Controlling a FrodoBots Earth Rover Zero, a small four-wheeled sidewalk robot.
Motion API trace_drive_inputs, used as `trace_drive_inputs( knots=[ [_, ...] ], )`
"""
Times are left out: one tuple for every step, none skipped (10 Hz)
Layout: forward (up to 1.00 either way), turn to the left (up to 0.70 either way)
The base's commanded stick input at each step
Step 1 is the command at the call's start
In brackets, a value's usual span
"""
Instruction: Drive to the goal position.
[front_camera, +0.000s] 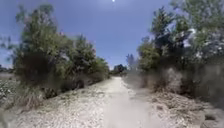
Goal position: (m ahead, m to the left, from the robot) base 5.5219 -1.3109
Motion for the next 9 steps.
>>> trace_drive_inputs(
  knots=[
    [0.45,0.00],
    [0.45,-0.19],
    [0.45,-0.18],
    [0.45,-0.04],
    [0.45,0.00],
    [0.45,0.00],
    [0.45,0.00],
    [0.45,0.00],
    [0.45,0.00]
  ],
)
